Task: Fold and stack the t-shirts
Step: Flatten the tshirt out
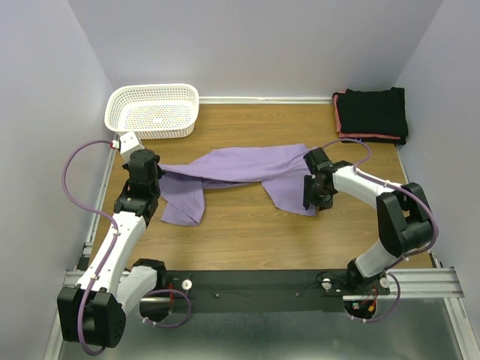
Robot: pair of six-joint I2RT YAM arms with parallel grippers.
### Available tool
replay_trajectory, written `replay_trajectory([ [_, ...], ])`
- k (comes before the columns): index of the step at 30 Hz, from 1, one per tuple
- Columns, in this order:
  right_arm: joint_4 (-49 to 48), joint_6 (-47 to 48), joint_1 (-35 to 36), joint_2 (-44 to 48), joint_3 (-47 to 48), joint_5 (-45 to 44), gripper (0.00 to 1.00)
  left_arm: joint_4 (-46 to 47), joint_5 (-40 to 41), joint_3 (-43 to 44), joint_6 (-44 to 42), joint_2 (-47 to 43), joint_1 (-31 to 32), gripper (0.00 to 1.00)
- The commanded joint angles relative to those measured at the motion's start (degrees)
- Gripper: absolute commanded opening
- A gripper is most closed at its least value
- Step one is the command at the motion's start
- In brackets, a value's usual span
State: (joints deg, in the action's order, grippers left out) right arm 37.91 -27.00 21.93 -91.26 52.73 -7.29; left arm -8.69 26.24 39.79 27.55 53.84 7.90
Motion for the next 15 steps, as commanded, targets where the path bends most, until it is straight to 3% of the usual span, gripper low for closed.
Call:
replay_trajectory([
  [1, -1.17, -1.38, 0.74, -2.6, -1.93, -1.33, 0.56, 1.13, 0.39, 0.11, -0.66, -1.02, 0.1, 0.0],
  [5, -2.84, -1.82, 1.09, -3.66, -3.86, 0.17, 0.54, 1.13, 0.57, 0.11, -0.66, -1.02, 0.1, 0.0],
  [8, -3.37, -1.91, 1.18, -4.18, -5.35, 0.34, 0.45, 1.13, 0.48, 0.11, -0.66, -0.93, 0.1, 0.0],
  [11, -3.81, -2.0, 1.27, -4.1, -6.67, 0.17, 0.33, 1.13, 0.48, 0.11, -0.66, -0.85, 0.1, 0.0],
  [14, -3.9, -1.82, 1.27, -3.66, -7.55, -0.97, 0.15, 1.13, 0.57, 0.11, -0.66, -0.76, 0.1, 0.0],
  [15, -3.9, -1.82, 1.27, -3.4, -7.64, -1.23, 0.04, 1.13, 0.57, 0.2, -0.66, -0.85, 0.1, 0.0],
])
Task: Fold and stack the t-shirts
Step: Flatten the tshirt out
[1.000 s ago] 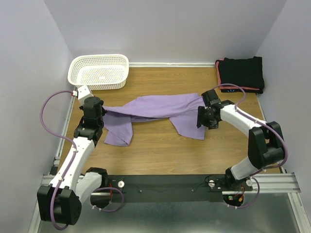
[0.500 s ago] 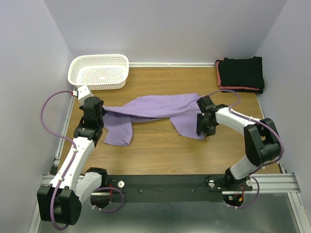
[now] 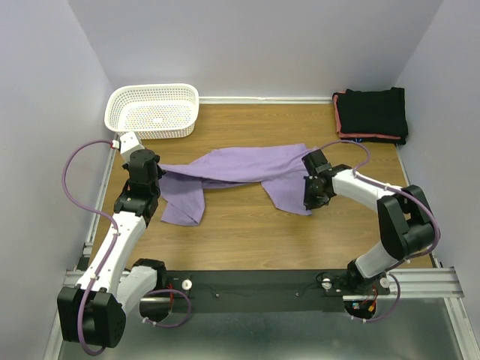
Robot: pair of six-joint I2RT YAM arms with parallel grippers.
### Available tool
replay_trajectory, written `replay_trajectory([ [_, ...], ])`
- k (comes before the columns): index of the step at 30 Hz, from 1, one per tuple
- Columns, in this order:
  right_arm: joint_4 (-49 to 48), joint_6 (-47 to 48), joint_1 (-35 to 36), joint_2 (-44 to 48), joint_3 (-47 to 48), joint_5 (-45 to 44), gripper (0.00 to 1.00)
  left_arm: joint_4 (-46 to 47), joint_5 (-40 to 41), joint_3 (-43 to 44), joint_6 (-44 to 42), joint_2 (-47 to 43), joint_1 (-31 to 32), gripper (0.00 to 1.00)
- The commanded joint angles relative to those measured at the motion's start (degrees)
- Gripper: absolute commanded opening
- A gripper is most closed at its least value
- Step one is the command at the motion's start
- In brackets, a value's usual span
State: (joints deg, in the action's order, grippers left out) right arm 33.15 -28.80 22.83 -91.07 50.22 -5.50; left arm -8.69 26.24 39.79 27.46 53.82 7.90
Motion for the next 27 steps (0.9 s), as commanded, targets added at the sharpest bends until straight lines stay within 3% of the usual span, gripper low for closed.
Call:
replay_trajectory([
  [1, 0.87, 0.14, 0.37, -2.98, -5.04, -3.29, 0.0, 1.13, 0.57, 0.11, -0.48, -0.74, 0.1, 0.0],
  [6, 2.27, 0.84, 0.37, 1.5, 1.01, -7.5, 0.01, 1.57, 1.44, 0.64, -0.31, -0.47, 0.1, 0.0],
  [10, 4.91, 3.83, -0.41, 4.49, 14.26, -14.7, 0.0, 1.13, 2.59, 6.44, -0.04, 2.08, 0.1, 0.0],
  [15, 5.7, 10.59, -4.02, 4.24, 35.97, -23.83, 0.0, -1.33, 3.56, 26.18, -1.27, 10.06, 0.1, 0.0],
  [18, 5.61, 14.81, -5.68, 2.66, 54.74, -27.01, 0.01, -4.13, 3.12, 39.1, -2.41, 13.5, 0.1, 0.0],
  [21, 5.61, 19.21, -6.04, 1.86, 64.45, -29.3, 0.01, -4.85, 1.28, 50.61, -3.99, 13.6, 0.1, 0.0],
  [25, 5.18, 25.18, -6.04, 4.04, 76.5, -29.66, 0.01, -3.09, -1.62, 54.6, -6.28, 8.34, 0.01, 0.0],
  [27, 4.13, 27.12, -6.04, 6.41, 77.57, -28.7, 0.01, -1.26, -2.51, 54.26, -7.95, 4.91, 0.1, 0.0],
])
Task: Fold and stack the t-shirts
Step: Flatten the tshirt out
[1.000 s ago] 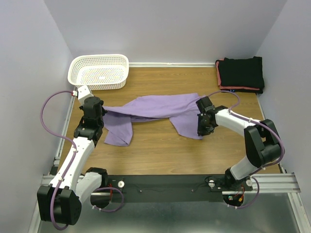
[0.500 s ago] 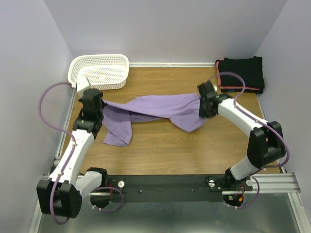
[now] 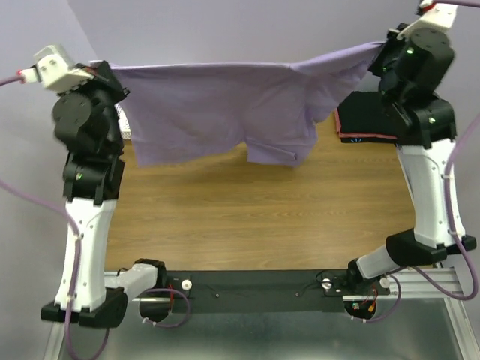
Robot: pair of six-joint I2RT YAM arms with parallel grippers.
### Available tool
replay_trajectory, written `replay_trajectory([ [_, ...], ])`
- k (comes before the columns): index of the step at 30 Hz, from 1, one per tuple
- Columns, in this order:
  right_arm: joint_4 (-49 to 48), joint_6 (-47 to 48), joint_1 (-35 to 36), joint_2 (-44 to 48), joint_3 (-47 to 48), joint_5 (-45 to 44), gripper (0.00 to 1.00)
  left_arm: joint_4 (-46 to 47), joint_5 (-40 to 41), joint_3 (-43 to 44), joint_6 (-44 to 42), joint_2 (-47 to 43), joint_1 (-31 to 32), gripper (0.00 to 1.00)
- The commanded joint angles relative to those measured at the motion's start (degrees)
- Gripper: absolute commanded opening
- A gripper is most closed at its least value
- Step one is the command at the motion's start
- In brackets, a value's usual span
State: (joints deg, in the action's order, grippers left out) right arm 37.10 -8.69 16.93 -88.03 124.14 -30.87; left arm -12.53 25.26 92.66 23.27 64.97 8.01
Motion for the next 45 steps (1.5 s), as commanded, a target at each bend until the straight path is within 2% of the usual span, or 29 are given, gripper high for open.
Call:
replay_trajectory([
  [1, -0.36, 7.89, -0.23, 4.96, 3.48, -2.62, 0.01, 3.39, -2.31, 0.34, -4.36, -9.91, -0.01, 0.0],
  [6, -4.66, 13.43, -0.14, 17.61, -0.47, 3.87, 0.01, 6.29, -5.03, -2.22, -9.1, -20.39, -0.01, 0.0],
  [10, -6.95, 17.64, -0.14, 25.44, -3.1, 10.3, 0.01, 9.71, -11.26, -5.99, -12.36, -29.26, -0.01, 0.0],
  [16, -6.96, 20.46, -0.14, 30.63, -3.9, 11.19, 0.0, 9.11, -14.53, -9.07, -14.39, -33.15, -0.01, 0.0],
  [22, -6.96, 21.96, -0.14, 29.41, -7.5, 11.1, 0.01, 7.97, -14.62, -12.94, -14.48, -31.05, -0.01, 0.0],
  [29, -8.53, 24.94, -0.14, 21.94, -22.33, 7.76, 0.01, 10.85, -14.98, -30.32, -11.85, -20.6, -0.01, 0.0],
  [31, -12.83, 26.26, -0.14, 19.04, -30.21, 6.45, 0.01, 14.88, -13.49, -35.07, -11.14, -17.87, -0.01, 0.0],
  [35, -23.11, 28.63, -0.23, 13.16, -41.92, 5.39, 0.01, 19.82, -8.49, -43.07, -7.55, -5.69, -0.01, 0.0],
  [37, -28.91, 29.16, -0.4, 8.24, -45.28, 5.03, 0.01, 21.41, -6.63, -43.44, -5.61, -0.57, -0.1, 0.0],
  [39, -33.56, 29.61, -1.1, 2.55, -48.28, 5.56, 0.01, 22.11, -5.05, -41.52, -3.5, 10.04, -0.36, 0.0],
  [40, -35.07, 29.87, -1.28, 2.51, -49.07, 5.73, 0.01, 22.29, -5.04, -41.51, -2.88, 10.09, -0.54, 0.0],
  [42, -39.18, 30.22, -2.33, -3.36, -50.48, 6.7, 0.0, 22.55, -5.13, -38.88, -1.65, 17.45, -0.89, 0.0],
  [45, -40.7, 29.96, -3.65, -11.09, -49.96, 7.93, 0.01, 21.94, -6.79, -34.14, -1.3, 26.68, -1.42, 0.0],
])
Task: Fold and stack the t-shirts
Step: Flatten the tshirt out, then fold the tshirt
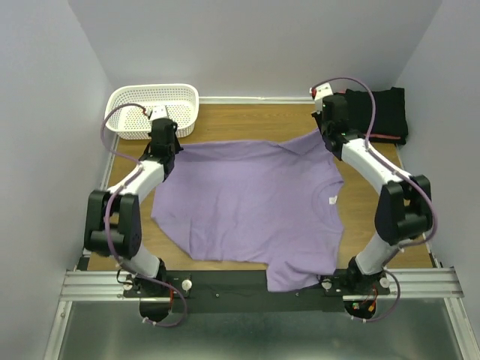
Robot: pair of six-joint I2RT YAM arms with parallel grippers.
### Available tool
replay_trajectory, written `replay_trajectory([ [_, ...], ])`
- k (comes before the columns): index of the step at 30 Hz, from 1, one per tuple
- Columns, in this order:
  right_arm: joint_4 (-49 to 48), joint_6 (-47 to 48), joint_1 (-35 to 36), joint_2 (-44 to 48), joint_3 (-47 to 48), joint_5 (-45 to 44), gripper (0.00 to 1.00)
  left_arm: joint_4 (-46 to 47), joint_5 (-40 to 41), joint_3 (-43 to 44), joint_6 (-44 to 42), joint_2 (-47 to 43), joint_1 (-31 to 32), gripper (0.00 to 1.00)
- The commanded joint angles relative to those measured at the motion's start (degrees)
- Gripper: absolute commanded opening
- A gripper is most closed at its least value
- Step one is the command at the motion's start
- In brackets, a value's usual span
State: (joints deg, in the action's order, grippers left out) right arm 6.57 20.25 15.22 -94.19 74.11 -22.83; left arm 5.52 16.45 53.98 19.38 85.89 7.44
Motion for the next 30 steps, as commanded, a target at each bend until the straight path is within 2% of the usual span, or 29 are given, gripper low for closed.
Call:
replay_trajectory([
  [1, -10.61, 0.67, -2.13, -6.51, 1.03, 0.5, 0.01, 2.67, 1.23, 7.08, 2.77, 9.79, -0.94, 0.0],
  [4, -11.05, 0.4, -2.92, -12.14, 3.06, 1.47, 0.0, 0.55, 0.43, 10.79, 2.86, 15.25, -1.11, 0.0],
  [12, -11.23, -0.3, -3.89, -17.69, 7.28, 3.05, 0.0, 0.28, -0.1, 13.08, 3.21, 18.17, -2.6, 0.0],
  [22, -6.75, -3.72, -3.89, -7.59, 2.27, 2.44, 0.01, -2.26, -1.5, 13.96, 3.21, 15.54, -4.63, 0.0],
  [30, 8.09, -12.07, -3.89, -0.65, 2.1, 5.07, 0.01, -4.99, -2.47, 13.61, 3.21, 13.52, -4.72, 0.0],
])
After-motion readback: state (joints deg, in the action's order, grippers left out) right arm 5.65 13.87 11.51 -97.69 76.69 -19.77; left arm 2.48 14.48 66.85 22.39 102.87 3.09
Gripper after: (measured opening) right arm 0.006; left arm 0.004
